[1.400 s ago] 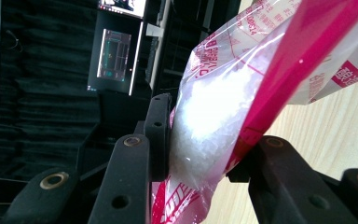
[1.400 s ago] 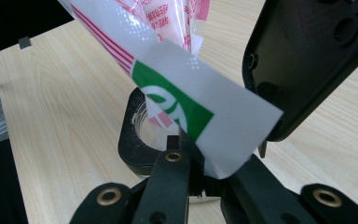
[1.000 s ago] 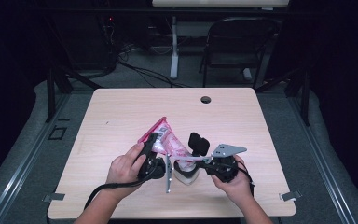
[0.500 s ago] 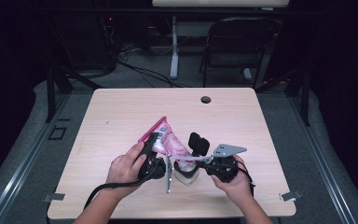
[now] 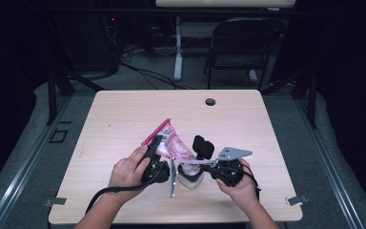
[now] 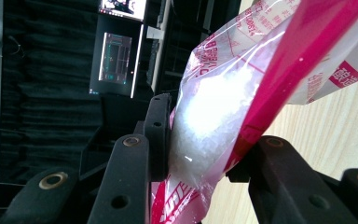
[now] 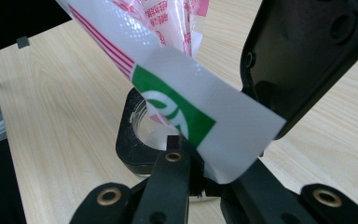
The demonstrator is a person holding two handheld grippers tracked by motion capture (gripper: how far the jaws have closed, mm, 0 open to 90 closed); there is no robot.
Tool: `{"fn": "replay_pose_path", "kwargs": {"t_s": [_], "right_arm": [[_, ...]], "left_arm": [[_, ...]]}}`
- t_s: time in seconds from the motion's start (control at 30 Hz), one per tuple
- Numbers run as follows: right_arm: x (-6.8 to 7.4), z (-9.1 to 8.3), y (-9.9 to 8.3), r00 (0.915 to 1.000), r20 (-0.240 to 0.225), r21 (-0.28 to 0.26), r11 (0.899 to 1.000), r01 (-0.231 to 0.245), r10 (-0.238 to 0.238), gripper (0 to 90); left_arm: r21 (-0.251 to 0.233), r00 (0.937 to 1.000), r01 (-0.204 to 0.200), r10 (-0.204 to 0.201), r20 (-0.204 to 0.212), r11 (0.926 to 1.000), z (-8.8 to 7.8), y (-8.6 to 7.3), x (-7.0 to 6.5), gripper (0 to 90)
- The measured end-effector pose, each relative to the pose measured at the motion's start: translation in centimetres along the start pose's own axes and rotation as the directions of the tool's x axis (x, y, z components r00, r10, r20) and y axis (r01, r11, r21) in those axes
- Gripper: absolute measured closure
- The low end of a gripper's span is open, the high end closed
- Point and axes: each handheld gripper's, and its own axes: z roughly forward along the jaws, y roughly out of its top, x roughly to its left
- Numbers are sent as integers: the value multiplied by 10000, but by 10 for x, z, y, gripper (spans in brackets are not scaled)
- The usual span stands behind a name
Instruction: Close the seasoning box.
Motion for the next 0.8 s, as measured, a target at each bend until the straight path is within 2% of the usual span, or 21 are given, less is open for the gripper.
{"fn": "replay_pose_path", "kwargs": {"t_s": [0.8], "right_arm": [[0,0,0,10000,-3,12,10000,13,-13,900]], "left_arm": [[-95,10000,28,-29,-47,10000,0,1,1,683]]}}
